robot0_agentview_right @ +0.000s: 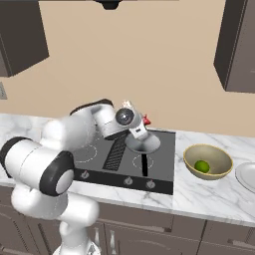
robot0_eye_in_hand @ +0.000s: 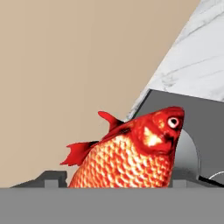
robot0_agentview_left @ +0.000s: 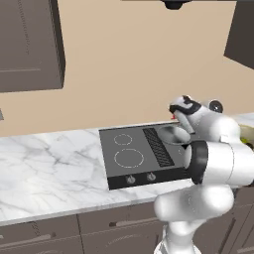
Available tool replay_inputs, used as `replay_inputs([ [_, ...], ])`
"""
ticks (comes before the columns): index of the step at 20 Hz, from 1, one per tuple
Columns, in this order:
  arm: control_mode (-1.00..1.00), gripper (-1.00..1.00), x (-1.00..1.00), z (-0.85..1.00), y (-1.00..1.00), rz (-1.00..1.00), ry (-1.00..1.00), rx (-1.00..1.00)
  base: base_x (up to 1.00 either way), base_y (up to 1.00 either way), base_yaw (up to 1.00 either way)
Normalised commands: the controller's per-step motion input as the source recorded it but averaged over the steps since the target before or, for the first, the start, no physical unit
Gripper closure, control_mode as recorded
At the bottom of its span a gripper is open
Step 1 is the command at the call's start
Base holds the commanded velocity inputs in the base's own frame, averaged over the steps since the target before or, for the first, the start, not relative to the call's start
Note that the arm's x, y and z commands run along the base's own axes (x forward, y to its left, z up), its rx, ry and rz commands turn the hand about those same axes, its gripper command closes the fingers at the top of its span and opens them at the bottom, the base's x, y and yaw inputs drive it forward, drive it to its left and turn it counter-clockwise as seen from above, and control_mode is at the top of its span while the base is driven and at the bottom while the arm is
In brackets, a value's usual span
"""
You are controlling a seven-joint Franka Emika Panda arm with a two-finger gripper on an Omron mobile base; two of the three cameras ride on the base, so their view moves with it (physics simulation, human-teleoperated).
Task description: Place the fish on the plate and place the lime on the same plate.
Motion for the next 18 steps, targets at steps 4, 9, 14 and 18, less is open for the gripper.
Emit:
replay_inputs([
  [4,-1.00,1.00,-0.69,1.00,0.23,0.00,0.05,-0.04,0.00,0.00,0.00],
  [9,-1.00,1.00,-0.55,1.00,0.26,0.00,0.26,-0.13,0.00,0.00,0.00],
  [14,-1.00,1.00,-0.68,1.00,0.31,0.02,0.39,-0.15,0.00,0.00,0.00],
  [18,-1.00,1.00,-0.38,0.66,0.25,0.05,0.21,0.02,0.00,0.00,0.00],
])
